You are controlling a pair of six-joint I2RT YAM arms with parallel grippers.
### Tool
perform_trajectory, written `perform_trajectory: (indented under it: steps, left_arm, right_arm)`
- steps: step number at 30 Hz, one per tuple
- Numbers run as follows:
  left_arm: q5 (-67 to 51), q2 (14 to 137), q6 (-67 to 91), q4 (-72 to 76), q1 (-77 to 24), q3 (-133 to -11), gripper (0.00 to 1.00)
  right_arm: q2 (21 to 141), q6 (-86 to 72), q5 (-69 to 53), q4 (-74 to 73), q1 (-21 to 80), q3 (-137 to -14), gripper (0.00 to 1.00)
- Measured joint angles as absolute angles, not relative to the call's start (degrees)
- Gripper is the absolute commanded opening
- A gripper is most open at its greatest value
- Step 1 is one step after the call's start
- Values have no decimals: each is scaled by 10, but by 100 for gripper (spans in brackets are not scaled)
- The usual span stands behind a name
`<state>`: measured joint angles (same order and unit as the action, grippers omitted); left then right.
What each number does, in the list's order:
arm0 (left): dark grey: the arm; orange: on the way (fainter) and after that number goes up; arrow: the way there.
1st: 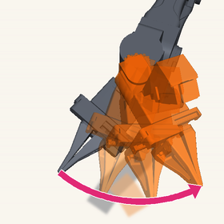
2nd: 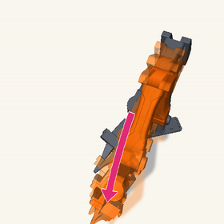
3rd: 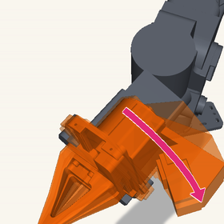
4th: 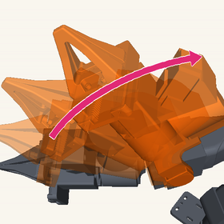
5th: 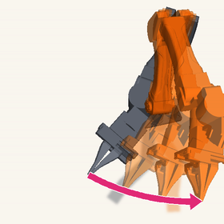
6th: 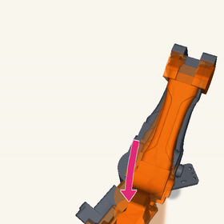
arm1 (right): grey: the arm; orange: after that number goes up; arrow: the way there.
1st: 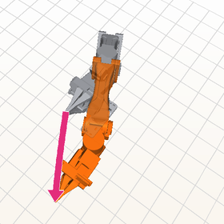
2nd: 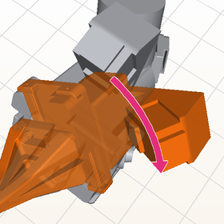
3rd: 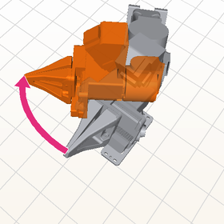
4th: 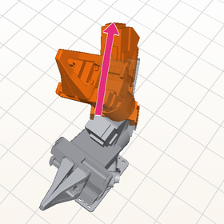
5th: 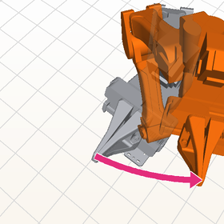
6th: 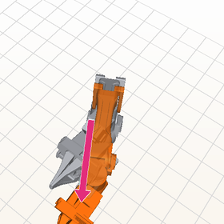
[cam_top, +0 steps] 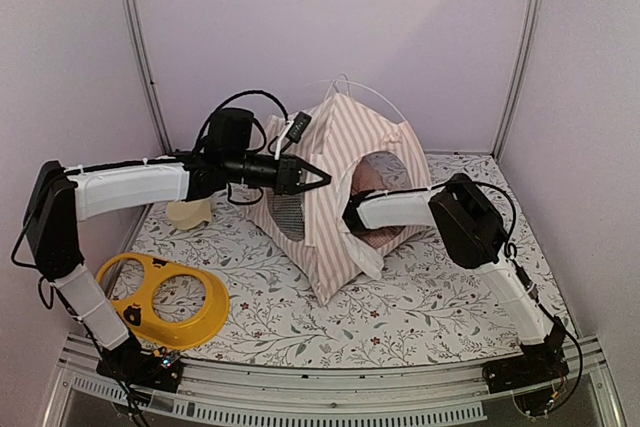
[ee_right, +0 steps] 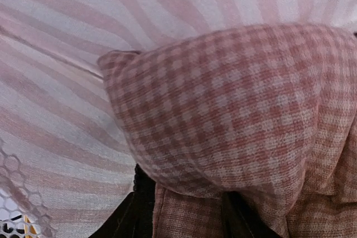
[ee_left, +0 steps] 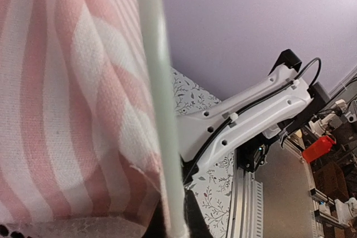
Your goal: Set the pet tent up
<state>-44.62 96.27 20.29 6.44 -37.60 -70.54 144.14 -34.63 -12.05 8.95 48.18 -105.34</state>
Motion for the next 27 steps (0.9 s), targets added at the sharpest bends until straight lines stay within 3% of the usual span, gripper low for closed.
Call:
perform_trajectory:
  steps: [4,10,16,21,27]
  left_arm:
    - [-390,938,201,33,-369,-706,0]
    - [-254,900,233,-28,-368,-706,0]
    - [-184,886,256,-55,-376,-710,0]
    - [-156,882,264,-74,-390,-724,0]
    - [-156,865,267,-109,-401,-733,0]
  right_arm:
    - [1447,-298,-114,-17,474,-1129,47]
    - [1321,-247,-132,30,451,-932,51]
    - [1249,-189,-13,36,448,-926,46]
    - [1272,-151,134,2,443,-977,44]
    - [1409,-127,260,-79,423,-1134,45]
